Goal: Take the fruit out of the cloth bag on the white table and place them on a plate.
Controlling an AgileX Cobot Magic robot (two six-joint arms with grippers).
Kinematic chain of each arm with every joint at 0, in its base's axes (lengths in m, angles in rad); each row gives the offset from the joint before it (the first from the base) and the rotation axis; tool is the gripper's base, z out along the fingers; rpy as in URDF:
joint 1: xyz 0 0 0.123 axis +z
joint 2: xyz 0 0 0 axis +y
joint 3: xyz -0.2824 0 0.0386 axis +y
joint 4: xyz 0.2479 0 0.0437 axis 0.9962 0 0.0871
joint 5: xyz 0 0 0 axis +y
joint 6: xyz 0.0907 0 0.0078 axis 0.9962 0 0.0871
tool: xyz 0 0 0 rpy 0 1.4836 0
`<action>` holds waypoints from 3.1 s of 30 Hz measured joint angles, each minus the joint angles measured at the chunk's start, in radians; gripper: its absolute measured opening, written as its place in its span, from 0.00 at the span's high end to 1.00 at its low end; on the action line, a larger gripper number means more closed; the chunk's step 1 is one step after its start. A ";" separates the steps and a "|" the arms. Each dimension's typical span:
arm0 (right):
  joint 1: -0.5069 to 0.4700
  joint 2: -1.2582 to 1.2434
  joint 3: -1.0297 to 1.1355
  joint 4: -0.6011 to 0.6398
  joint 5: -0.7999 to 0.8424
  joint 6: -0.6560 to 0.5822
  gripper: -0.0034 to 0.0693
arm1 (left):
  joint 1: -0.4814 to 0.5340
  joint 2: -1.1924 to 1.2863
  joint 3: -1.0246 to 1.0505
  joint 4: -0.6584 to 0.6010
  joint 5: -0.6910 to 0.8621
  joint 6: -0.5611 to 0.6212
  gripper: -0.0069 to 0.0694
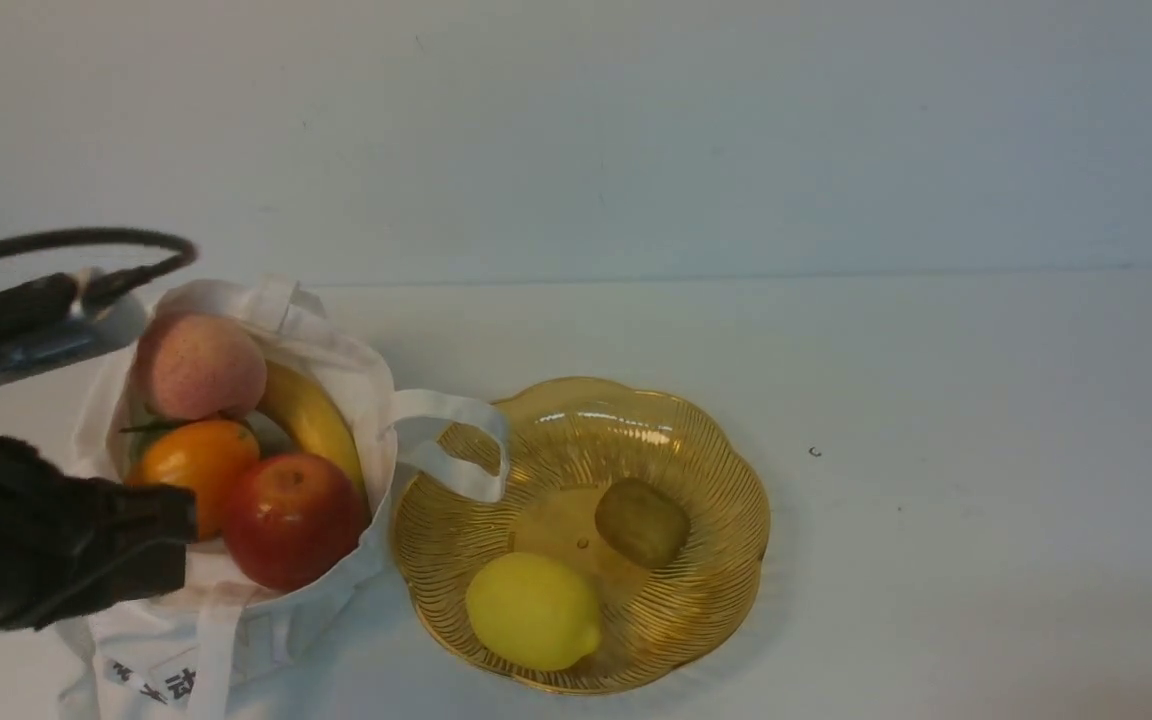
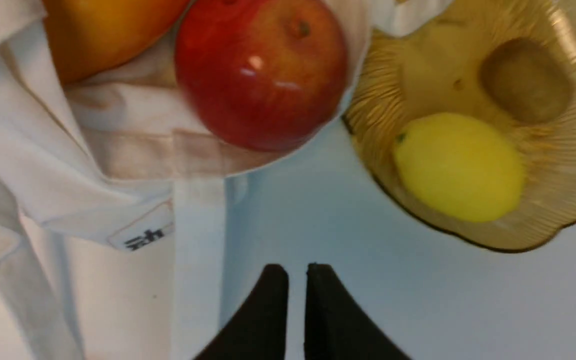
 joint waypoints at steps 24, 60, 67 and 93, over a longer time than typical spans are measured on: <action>0.000 0.000 0.000 0.000 0.000 0.000 0.97 | -0.111 0.420 -0.198 0.082 -0.137 0.009 0.02; 0.000 0.000 0.000 0.000 0.000 0.000 0.97 | -0.380 0.298 -0.301 -0.059 -0.038 0.081 0.14; 0.000 0.000 0.000 0.000 0.000 0.000 0.97 | -0.491 0.547 -0.304 -0.038 -0.292 0.074 0.14; 0.000 0.000 0.000 0.000 0.000 0.000 0.97 | -0.511 0.472 -0.454 -0.048 -0.226 0.132 0.06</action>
